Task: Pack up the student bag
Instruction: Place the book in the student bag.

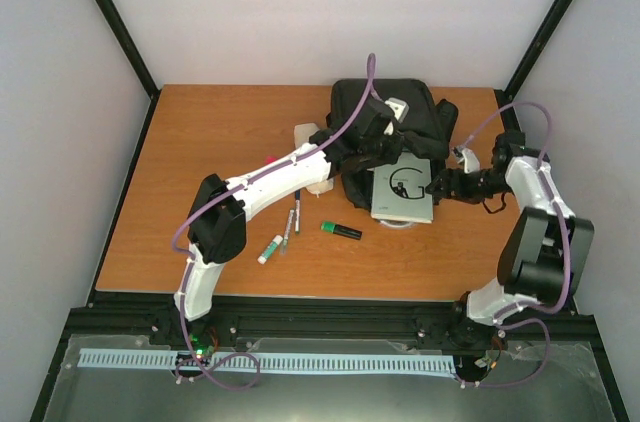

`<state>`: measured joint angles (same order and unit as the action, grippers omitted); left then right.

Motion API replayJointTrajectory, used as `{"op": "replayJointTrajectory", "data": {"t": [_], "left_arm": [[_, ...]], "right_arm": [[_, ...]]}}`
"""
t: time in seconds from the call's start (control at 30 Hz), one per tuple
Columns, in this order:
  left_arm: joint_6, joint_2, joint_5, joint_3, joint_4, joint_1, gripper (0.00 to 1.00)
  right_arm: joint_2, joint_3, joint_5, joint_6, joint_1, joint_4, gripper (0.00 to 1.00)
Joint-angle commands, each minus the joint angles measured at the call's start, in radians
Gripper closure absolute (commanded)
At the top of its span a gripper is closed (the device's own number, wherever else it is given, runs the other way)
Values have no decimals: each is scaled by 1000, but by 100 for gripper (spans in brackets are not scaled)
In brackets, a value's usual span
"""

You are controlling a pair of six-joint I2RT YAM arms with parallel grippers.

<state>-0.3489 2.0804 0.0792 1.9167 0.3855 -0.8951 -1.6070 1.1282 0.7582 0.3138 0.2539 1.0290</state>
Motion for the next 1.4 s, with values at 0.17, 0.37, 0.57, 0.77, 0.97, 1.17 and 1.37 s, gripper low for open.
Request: {"op": "replayJointTrajectory", "data": {"t": [0.17, 0.37, 0.57, 0.77, 0.97, 1.17, 1.37], "left_arm": [[-23, -83, -75, -11, -41, 20, 99], [-28, -91, -103, -8, -31, 30, 99], [-17, -94, -127, 8, -12, 30, 99], [3, -89, -143, 53, 21, 30, 99], [36, -82, -173, 119, 64, 31, 99], [63, -70, -223, 171, 92, 30, 99], [82, -51, -272, 188, 127, 30, 99]], "right_arm": [[369, -188, -132, 462, -29, -120, 38], [605, -358, -270, 758, -127, -203, 40], [645, -450, -489, 852, -285, -351, 35], [552, -479, -680, 847, -467, -493, 35], [442, -468, -757, 825, -567, -578, 36], [371, -438, -810, 840, -591, -645, 42], [333, -411, -847, 864, -591, -719, 49]]}}
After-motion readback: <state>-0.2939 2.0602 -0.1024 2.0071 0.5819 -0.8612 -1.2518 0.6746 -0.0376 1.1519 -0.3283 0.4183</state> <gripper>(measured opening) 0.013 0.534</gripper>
